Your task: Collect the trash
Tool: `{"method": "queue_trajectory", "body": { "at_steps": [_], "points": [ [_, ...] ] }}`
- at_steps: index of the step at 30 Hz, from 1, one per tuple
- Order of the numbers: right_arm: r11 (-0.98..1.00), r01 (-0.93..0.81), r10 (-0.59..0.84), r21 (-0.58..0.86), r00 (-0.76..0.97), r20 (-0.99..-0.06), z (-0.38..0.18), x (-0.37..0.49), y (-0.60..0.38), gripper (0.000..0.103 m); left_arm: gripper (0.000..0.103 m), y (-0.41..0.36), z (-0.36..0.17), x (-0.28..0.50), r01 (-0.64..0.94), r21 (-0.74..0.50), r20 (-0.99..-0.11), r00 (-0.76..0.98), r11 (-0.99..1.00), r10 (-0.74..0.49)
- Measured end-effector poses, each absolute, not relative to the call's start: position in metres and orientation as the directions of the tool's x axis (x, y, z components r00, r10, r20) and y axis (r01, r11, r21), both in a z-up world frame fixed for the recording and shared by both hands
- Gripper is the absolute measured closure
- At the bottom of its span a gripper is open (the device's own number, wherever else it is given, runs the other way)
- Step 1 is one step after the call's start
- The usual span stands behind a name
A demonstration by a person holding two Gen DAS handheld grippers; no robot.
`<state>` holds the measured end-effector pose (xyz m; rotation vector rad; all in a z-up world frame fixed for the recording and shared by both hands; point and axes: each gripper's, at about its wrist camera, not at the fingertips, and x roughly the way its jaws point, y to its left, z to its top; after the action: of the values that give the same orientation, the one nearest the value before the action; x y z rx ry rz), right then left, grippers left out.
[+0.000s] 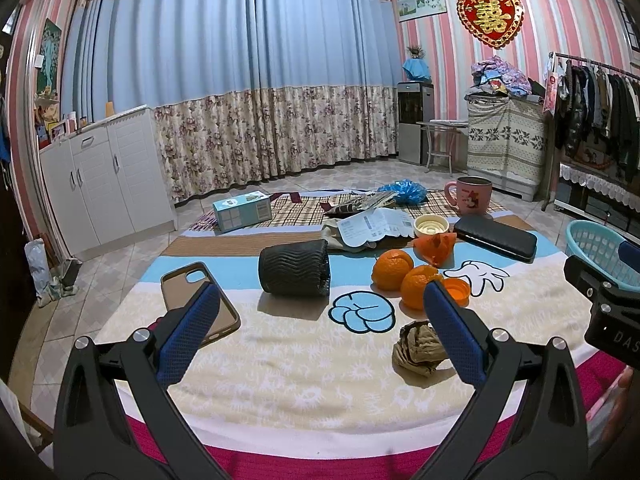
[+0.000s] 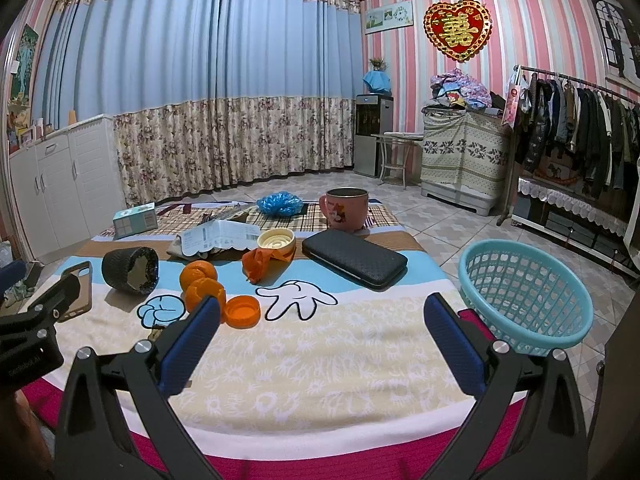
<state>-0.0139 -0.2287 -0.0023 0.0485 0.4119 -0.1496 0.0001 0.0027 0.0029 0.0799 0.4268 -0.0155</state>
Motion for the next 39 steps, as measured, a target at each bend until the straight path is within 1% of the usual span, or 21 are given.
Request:
{"method": "queue_trajectory", "body": {
  "at_steps": [31, 39],
  "points": [
    [0.988, 0.155, -0.139, 0.008, 0.906, -0.399, -0.003, -0.013, -0.228, 0.004, 0.005, 0.002, 0.003, 0.0, 0.033, 0.074, -0.414, 0.91, 0.997, 0.0],
    [0.989, 0.145, -0.116, 0.035, 0.895, -0.431, -0.003, -0.002, -0.236, 0.004, 0.005, 0.003, 0.009, 0.009, 0.035, 0.08, -0.43, 0.903, 0.996, 0.002]
  ]
}}
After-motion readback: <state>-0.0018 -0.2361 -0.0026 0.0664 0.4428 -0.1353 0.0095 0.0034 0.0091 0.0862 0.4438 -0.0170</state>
